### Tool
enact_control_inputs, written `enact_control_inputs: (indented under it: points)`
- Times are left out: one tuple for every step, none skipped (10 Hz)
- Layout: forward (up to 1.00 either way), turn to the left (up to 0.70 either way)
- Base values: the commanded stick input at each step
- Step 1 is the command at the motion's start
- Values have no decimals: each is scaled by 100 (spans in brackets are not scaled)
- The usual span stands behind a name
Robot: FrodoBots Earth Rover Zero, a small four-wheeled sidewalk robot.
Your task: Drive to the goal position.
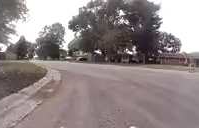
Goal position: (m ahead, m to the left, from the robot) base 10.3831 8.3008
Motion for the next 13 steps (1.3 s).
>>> enact_control_inputs:
  points:
    - [70,0]
    - [70,0]
    - [70,0]
    - [70,0]
    - [70,0]
    - [70,0]
    - [70,0]
    - [70,17]
    - [70,35]
    - [70,35]
    - [70,35]
    - [70,35]
    - [70,35]
